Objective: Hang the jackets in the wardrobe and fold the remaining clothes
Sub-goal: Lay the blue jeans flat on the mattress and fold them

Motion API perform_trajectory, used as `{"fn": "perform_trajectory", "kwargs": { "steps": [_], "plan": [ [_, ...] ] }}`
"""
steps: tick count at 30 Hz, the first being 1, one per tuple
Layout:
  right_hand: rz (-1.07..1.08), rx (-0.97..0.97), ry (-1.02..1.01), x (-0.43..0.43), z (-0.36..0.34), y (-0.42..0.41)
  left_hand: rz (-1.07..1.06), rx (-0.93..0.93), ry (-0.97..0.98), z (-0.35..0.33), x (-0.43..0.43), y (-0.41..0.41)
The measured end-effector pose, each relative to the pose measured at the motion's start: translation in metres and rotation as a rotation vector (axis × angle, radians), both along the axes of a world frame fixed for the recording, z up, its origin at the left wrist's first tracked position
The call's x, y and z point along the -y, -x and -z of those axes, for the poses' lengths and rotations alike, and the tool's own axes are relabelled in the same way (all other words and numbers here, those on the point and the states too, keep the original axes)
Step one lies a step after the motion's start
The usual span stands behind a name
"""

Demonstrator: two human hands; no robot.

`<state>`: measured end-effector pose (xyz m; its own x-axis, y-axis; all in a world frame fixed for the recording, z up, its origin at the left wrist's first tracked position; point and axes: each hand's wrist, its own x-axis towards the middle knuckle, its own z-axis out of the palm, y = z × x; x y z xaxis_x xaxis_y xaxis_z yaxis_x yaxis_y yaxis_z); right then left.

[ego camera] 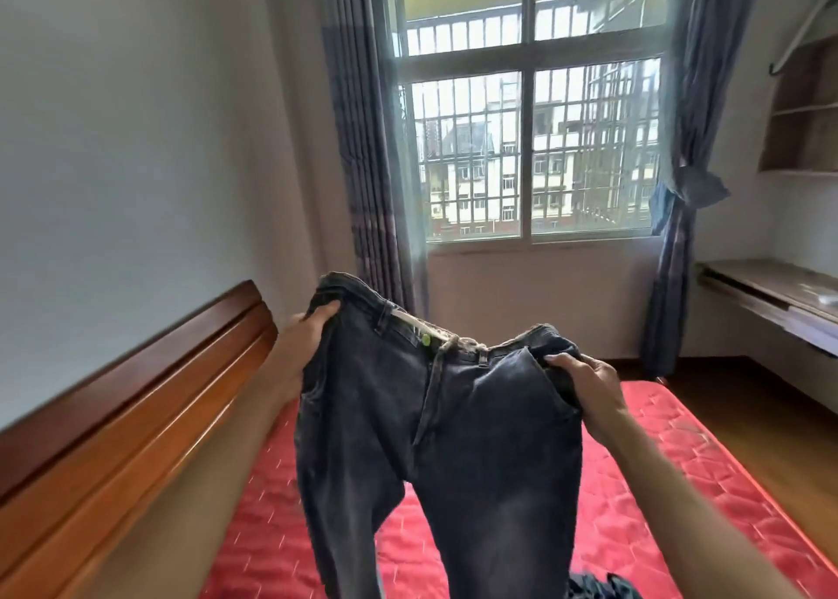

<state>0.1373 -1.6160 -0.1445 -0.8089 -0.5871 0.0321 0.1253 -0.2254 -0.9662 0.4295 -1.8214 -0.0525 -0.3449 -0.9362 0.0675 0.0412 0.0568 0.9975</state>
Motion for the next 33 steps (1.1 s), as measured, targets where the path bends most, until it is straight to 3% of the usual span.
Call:
{"fn": "perform_trajectory", "kwargs": {
  "steps": [5,10,14,22,26,33],
  "plan": [
    [-0.184,0.096,0.163,0.007,-0.012,0.013,0.104,-0.026,0.049,-0.007,0.012,-0.058],
    [-0.426,-0.032,0.002,0.013,-0.023,-0.014,0.085,0.114,0.190,-0.009,-0.006,-0.071],
    [-0.533,-0.111,-0.137,0.000,-0.018,-0.049,0.070,0.029,0.148,-0.007,-0.018,-0.086],
    [-0.333,-0.151,-0.081,-0.045,-0.006,-0.089,0.218,0.122,0.202,-0.001,-0.057,-0.176],
    [-0.340,-0.148,-0.050,-0.088,0.001,-0.119,0.335,0.186,0.186,0.003,-0.090,-0.221],
    [-0.302,-0.105,-0.053,-0.139,0.008,-0.170,0.354,0.250,0.120,0.022,-0.122,-0.260]
  ]
}}
